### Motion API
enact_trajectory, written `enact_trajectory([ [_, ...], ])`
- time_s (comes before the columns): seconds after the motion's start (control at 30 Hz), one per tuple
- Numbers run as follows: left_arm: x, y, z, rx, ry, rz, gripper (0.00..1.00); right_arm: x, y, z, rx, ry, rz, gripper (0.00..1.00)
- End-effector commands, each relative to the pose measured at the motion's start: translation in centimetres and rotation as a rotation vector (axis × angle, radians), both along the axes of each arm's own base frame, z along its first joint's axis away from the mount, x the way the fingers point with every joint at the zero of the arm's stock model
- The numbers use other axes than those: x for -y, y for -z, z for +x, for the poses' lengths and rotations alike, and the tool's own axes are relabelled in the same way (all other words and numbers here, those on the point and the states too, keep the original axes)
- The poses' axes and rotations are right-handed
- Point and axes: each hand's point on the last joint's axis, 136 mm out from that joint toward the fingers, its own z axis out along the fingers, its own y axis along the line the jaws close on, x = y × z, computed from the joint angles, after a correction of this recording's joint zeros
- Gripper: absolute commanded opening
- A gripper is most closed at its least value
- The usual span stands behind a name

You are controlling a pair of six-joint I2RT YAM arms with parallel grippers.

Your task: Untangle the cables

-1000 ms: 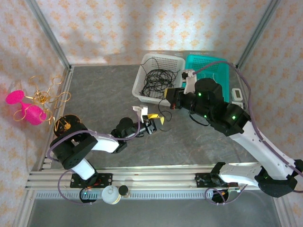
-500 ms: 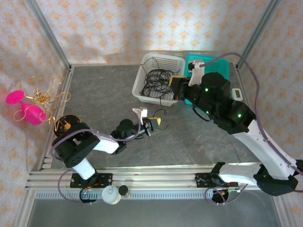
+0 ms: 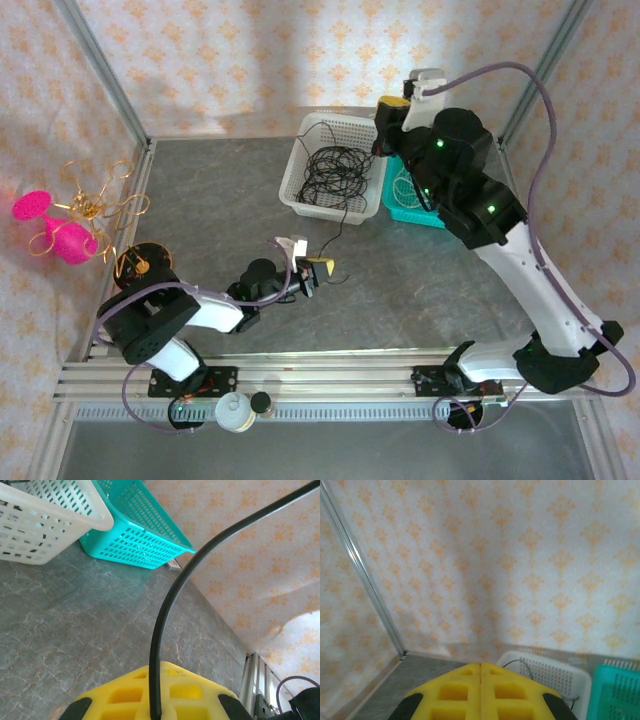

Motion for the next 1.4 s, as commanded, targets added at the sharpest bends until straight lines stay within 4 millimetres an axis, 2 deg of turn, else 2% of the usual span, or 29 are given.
enact_trajectory([
  [0.0,0.4,0.4,-1.5,0.009,0.061,0.046,0.00,1.7,-4.3,0.7,0.176,0.065,-0.026,0.00],
  [0.27,0.7,1.4,-3.1,-0.014,0.095,0.089,0.00,3.9,-6.5,5.9,0.237,0.126,0.028,0.00],
  [0.47,0.6,1.5,-3.3,-0.025,0.077,0.087,0.00,3.5,-7.3,8.3,0.259,0.112,0.058,0.00],
  [0.57,0.5,0.7,-2.6,-0.017,0.044,0.077,0.00,2.4,-6.1,9.3,0.214,0.068,0.067,0.00],
  [0.67,0.6,-0.2,-1.9,-0.029,0.020,0.096,0.00,1.2,-2.6,9.8,0.087,0.015,0.057,0.00],
  [0.7,0.6,-0.4,-1.9,-0.032,0.018,0.099,0.00,1.1,-1.1,9.9,0.038,0.005,0.056,0.04],
  [0.77,0.1,-0.7,-1.9,-0.035,0.003,0.121,0.00,0.5,3.3,9.5,-0.089,-0.028,0.059,0.33],
  [0.83,-0.4,-1.0,-1.9,-0.028,-0.005,0.170,0.00,0.8,7.6,8.3,-0.201,-0.036,0.068,0.43],
  [0.93,-0.8,-1.7,-2.3,-0.009,0.015,0.261,0.00,2.2,13.7,5.3,-0.303,-0.030,0.111,0.45],
  [1.03,-1.0,-3.0,-2.3,0.020,0.031,0.342,0.00,3.2,17.6,2.0,-0.372,-0.070,0.204,0.51],
  [1.13,-1.3,-4.8,-1.7,0.049,0.015,0.409,0.00,4.0,21.1,-0.2,-0.455,-0.068,0.194,0.58],
  [1.2,-1.4,-6.2,-1.5,0.072,0.013,0.434,0.00,3.6,23.1,-2.0,-0.477,-0.136,0.147,0.58],
  [1.27,-1.4,-7.7,-1.2,0.095,0.011,0.456,0.00,3.3,24.5,-3.8,-0.438,-0.212,0.082,0.58],
  [1.37,-1.5,-9.9,-1.2,0.128,0.018,0.489,0.00,2.6,26.1,-6.5,-0.227,-0.355,-0.085,0.61],
])
